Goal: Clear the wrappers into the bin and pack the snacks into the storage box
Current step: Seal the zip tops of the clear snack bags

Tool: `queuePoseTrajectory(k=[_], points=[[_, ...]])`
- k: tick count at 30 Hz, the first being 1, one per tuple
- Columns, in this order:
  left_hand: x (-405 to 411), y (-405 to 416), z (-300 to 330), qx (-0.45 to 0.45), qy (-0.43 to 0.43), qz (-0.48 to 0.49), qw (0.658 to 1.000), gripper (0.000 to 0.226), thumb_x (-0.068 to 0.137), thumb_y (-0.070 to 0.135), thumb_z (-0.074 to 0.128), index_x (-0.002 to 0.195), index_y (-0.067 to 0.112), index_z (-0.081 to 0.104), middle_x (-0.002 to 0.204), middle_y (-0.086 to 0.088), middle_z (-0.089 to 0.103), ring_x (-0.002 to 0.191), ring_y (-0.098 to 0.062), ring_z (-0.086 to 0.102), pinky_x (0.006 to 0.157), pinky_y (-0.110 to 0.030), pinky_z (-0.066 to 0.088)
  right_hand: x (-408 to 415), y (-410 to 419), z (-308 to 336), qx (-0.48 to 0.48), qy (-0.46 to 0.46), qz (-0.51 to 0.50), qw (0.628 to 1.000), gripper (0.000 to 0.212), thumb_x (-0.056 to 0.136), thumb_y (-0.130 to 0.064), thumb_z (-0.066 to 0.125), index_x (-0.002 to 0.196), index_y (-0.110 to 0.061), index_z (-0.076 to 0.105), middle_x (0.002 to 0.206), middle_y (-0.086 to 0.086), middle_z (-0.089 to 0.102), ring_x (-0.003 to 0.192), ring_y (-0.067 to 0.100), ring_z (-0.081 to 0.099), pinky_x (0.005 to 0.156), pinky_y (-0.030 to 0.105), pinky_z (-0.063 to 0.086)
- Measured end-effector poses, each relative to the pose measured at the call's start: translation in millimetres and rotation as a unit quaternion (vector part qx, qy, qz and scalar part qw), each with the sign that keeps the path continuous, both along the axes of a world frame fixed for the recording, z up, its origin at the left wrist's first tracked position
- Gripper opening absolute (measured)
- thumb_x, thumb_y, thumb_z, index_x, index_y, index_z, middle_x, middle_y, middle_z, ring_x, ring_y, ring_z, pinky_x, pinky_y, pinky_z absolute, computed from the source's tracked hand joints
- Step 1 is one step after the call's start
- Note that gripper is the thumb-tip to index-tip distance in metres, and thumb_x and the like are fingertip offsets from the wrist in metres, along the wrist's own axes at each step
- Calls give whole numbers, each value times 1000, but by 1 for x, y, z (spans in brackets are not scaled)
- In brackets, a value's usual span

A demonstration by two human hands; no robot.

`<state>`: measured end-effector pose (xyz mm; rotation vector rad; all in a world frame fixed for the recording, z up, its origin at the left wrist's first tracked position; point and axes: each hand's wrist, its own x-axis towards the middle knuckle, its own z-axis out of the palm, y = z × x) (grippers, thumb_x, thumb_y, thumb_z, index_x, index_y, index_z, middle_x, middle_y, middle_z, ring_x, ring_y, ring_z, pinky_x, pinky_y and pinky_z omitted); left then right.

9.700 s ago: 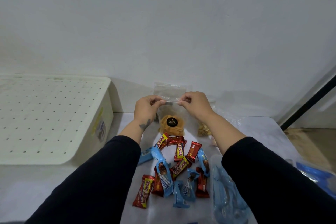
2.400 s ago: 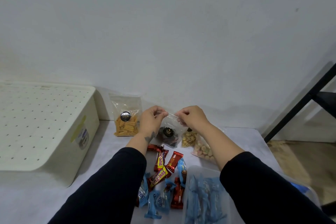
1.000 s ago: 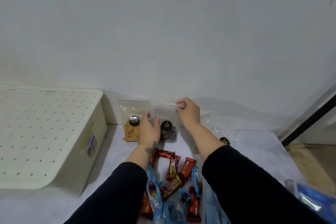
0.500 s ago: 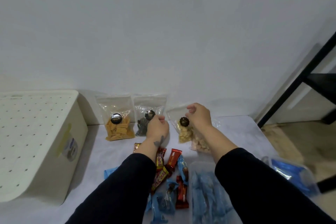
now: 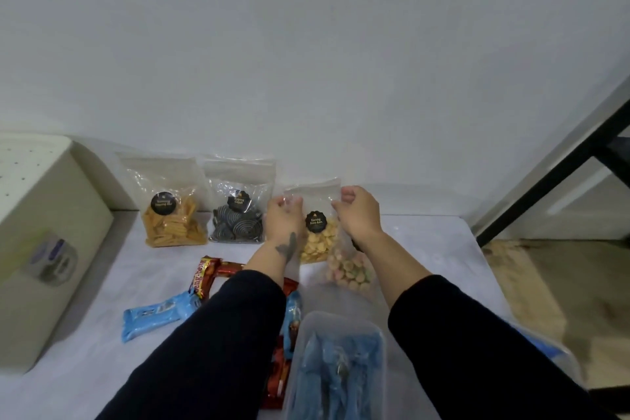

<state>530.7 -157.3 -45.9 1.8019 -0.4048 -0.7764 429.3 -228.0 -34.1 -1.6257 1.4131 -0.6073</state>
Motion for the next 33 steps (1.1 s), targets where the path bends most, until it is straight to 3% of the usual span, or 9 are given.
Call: queuePoseTrajectory(k=[5,9,11,16,19,23,25,28,33], points=[[3,10,2,-79,6,-7,997,14,94,29,54,85,19,57,92,0,64,95,-21,63,88,-38,54,-7,-4,4,-9,-49,54,997,21,89,-19,62,109,-17,58,97,2,64,86,18,61,78,27,49],[0,27,15,-115,-13,-24,993,8,92,19,59,85,17,63,90,2,68,91,-16,66,77,-28,54,-19,4,18,-70,-74,100,990,3,89,-16,64,89,-19,64,89,2,68,85,19,65,81,33,55],[-1,36,21,-125,-29,-36,991,5,90,15,62,86,16,65,87,3,69,85,-10,67,70,-22,50,-28,9,24,-78,-79,121,986,3,87,-15,65,86,-17,67,87,4,70,85,22,67,80,35,56],[-6,49,30,-137,-63,-58,987,13,84,10,69,79,22,66,82,4,68,82,-7,65,64,-13,47,-51,22,31,-70,-81,150,983,7,88,-14,64,82,-15,68,82,2,72,83,21,69,70,24,51],[-14,51,30,-133,-70,-62,987,15,83,9,69,78,22,65,81,3,69,81,-7,65,62,-9,44,-58,26,27,-88,-52,145,984,19,87,-18,64,70,-25,63,82,-2,73,88,17,68,80,30,51],[-17,53,30,-131,-81,-59,986,17,84,8,68,76,23,64,80,3,68,77,-6,63,65,-13,42,-61,26,30,-106,-8,168,980,17,86,-23,65,71,-30,62,88,-4,74,88,13,67,82,31,53],[-17,53,30,-130,-92,-63,985,17,84,9,68,76,23,64,79,1,68,76,-8,62,67,-15,43,-61,25,34,-108,-13,191,976,1,84,-22,70,83,-22,70,89,-4,72,82,9,64,78,23,51],[-18,52,29,-133,-102,-63,984,18,83,8,70,75,23,64,77,2,68,74,-9,61,69,-16,45,-57,23,36,-139,10,209,968,6,83,-18,70,82,-13,73,80,-5,71,72,6,58,71,20,44],[-18,50,26,-128,-120,-55,983,21,83,7,69,72,25,64,76,2,69,80,-15,64,79,-26,49,-49,19,30,-145,49,205,967,12,84,-21,64,73,-26,67,76,-11,69,75,3,58,74,27,49]])
